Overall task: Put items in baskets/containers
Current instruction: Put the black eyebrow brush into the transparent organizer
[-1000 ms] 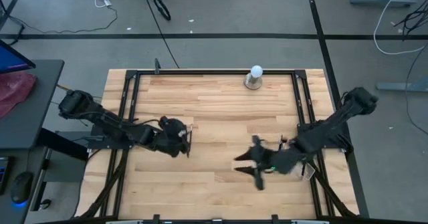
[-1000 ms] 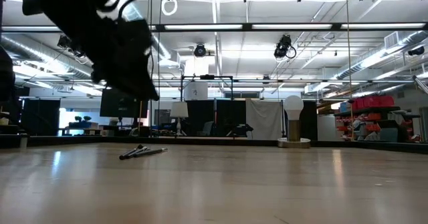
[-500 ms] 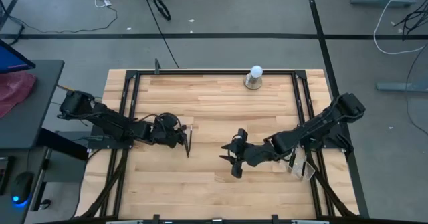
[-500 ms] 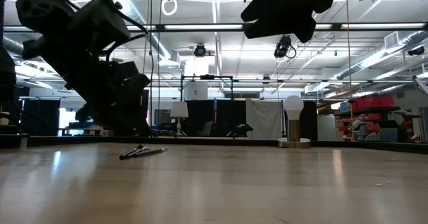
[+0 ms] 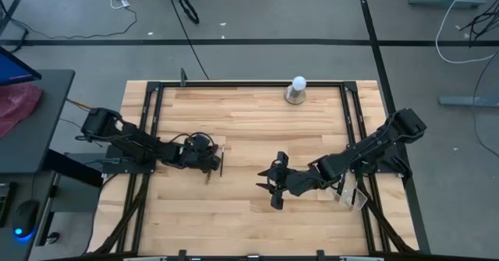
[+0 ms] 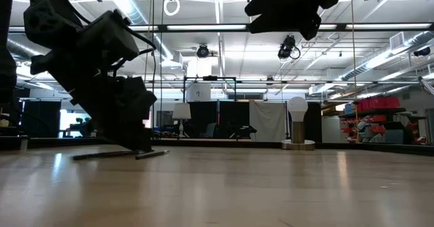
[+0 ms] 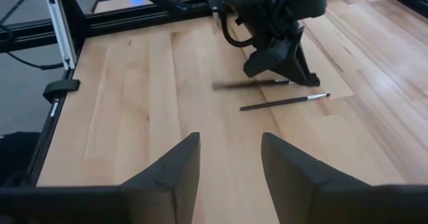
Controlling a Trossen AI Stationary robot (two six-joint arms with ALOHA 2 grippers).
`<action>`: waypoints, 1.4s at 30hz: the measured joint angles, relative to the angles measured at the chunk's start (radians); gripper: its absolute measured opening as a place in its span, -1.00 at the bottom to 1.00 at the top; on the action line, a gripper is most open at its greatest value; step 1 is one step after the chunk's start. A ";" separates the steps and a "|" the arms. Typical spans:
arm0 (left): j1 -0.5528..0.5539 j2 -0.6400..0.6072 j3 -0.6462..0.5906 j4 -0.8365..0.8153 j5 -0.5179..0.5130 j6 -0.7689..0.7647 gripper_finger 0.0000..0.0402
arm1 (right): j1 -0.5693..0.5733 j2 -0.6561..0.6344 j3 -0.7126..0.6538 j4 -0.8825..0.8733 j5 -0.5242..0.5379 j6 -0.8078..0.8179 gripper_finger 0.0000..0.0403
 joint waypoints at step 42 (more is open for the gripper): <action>-0.092 0.033 -0.002 0.174 0.038 0.081 -0.14 | 0.000 0.000 0.000 -0.028 0.002 -0.003 -0.22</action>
